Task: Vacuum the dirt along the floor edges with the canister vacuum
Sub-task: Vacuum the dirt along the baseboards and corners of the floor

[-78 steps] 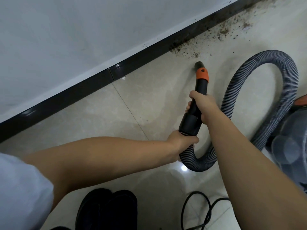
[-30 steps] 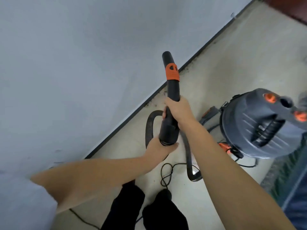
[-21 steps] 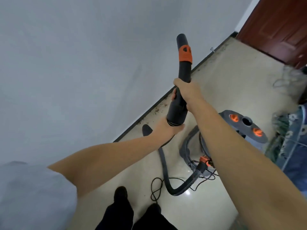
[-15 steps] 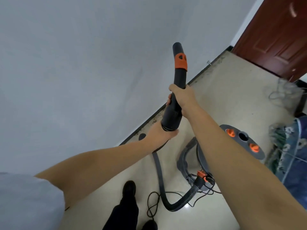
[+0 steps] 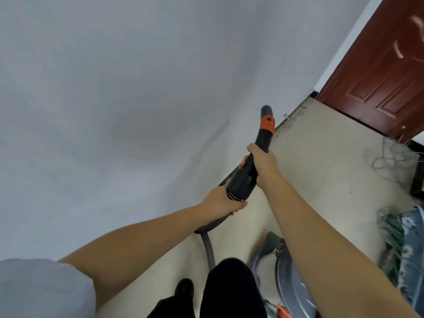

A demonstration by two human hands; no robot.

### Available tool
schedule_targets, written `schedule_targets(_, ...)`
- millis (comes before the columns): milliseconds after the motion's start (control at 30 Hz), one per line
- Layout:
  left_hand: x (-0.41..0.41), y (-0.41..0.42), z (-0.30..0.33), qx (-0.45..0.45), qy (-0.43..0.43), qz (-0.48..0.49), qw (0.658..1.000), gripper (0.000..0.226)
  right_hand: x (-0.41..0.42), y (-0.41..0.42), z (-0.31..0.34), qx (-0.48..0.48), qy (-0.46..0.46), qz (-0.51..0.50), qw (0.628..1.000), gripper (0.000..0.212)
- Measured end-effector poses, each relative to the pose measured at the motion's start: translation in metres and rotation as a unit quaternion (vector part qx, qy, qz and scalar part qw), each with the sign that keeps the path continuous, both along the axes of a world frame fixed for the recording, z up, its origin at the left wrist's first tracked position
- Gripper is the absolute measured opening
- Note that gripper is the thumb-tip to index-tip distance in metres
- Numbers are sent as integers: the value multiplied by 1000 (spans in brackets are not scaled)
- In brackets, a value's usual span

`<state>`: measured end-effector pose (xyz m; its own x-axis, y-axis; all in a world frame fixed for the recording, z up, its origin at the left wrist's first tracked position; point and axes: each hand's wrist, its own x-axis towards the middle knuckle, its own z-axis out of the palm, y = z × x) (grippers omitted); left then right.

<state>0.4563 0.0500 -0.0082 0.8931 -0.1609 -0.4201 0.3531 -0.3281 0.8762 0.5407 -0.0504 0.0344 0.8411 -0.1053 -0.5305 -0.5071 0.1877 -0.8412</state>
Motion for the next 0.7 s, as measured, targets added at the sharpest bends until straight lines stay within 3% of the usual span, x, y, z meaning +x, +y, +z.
schedule_targets(233, 97, 2, -14, 37, 52, -76, 995, 13, 88, -13, -29, 31, 66, -38, 997, 10)
schedule_targets(400, 199, -20, -40, 58, 88, -58, 993, 13, 196, -32, -62, 49, 103, -5, 994, 11)
schedule_targets(700, 347, -100, -54, 60, 173, -81, 980, 10, 338, -115, -85, -4, 213, -20, 977, 23)
